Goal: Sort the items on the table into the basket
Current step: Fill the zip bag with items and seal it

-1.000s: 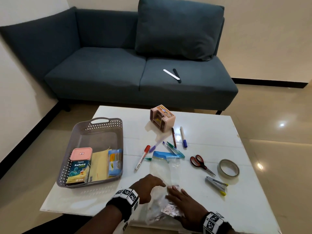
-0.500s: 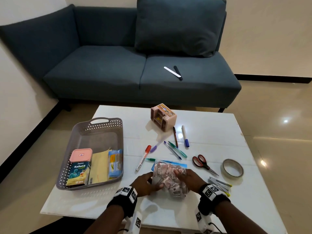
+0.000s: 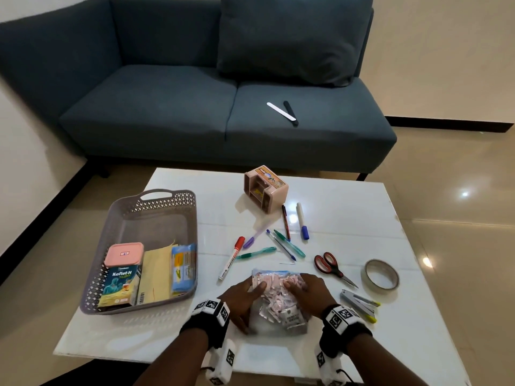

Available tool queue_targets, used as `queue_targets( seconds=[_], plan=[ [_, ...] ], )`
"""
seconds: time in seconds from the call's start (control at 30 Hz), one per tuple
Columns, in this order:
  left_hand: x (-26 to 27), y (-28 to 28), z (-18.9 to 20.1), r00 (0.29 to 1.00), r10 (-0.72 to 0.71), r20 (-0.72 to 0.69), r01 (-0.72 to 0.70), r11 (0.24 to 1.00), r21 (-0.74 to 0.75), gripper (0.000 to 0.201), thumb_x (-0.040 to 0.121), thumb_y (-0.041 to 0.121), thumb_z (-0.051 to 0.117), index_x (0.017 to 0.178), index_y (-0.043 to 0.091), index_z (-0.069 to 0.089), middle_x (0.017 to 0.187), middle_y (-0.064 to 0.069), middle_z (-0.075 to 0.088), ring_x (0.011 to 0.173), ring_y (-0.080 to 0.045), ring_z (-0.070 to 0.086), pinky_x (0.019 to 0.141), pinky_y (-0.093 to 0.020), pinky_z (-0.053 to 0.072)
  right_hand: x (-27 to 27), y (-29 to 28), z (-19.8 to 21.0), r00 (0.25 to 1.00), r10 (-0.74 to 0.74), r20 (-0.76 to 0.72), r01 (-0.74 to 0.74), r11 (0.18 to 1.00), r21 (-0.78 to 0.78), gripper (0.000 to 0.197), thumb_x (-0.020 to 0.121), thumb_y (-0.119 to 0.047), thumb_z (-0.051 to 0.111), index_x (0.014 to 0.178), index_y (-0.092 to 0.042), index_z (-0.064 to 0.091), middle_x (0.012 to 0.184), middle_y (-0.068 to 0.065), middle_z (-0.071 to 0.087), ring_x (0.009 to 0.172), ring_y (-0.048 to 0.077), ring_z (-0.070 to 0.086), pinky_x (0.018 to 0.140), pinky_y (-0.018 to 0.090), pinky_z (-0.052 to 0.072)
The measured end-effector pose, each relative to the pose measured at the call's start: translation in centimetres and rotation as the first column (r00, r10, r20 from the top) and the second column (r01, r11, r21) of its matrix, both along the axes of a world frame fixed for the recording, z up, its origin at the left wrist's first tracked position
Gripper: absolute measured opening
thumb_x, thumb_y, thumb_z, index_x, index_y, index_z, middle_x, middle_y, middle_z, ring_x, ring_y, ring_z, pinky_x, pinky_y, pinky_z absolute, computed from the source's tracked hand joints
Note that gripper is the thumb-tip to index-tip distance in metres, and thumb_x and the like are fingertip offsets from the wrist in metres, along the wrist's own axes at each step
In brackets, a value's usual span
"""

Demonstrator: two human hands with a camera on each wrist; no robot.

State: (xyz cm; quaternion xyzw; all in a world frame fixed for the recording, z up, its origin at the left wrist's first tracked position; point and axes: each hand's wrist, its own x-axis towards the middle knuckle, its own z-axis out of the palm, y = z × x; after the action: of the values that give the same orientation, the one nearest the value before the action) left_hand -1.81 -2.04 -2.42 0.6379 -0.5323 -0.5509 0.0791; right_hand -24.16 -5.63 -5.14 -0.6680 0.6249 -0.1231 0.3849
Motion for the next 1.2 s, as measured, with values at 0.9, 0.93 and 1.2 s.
queue_targets(
  seconds=[0.9, 0.93, 1.2],
  plan=[
    [-2.5, -1.7, -0.2, 0.951, 0.161, 0.262, -0.093, 0.962, -0.256, 0.044, 0.074, 0.053, 0.075, 0.097, 0.025, 0.049, 0.110, 0.004, 0.065, 0.097, -0.007, 0.059, 0.076, -0.010, 0.041, 1.5, 0.4, 0.4, 0.949, -0.260, -0.177, 0.279, 0.955, 0.096, 0.096, 0.059, -0.077, 0.061, 0.131, -0.015, 0.047, 0.126, 0.004, 0.055, 0.117, 0.016, 0.053, 0.096, 0.027, 0.043],
    [-2.3, -1.8, 0.2, 0.954, 0.171, 0.248, -0.101, 0.957, -0.271, 0.037, 0.077, 0.047, 0.075, 0.092, 0.027, 0.048, 0.108, 0.003, 0.066, 0.096, -0.007, 0.059, 0.074, -0.008, 0.040, 1.5, 0.6, 1.0, 0.953, -0.263, -0.148, 0.277, 0.958, 0.077, 0.089, 0.063, -0.075, 0.062, 0.128, -0.015, 0.052, 0.123, 0.001, 0.059, 0.114, 0.012, 0.055, 0.095, 0.025, 0.043],
    [0.9, -2.5, 4.9, 0.977, 0.208, -0.056, -0.215, 0.916, -0.338, 0.020, 0.079, 0.030, 0.078, 0.072, 0.017, 0.064, 0.139, 0.018, 0.041, 0.085, -0.003, 0.068, 0.052, -0.011, 0.043, 0.2, 1.4, 5.9, 0.813, -0.455, 0.364, 0.426, 0.890, 0.162, 0.073, 0.048, -0.062, 0.083, 0.096, -0.011, 0.062, 0.071, -0.004, 0.065, 0.069, 0.005, 0.064, 0.066, 0.015, 0.046]
  ],
)
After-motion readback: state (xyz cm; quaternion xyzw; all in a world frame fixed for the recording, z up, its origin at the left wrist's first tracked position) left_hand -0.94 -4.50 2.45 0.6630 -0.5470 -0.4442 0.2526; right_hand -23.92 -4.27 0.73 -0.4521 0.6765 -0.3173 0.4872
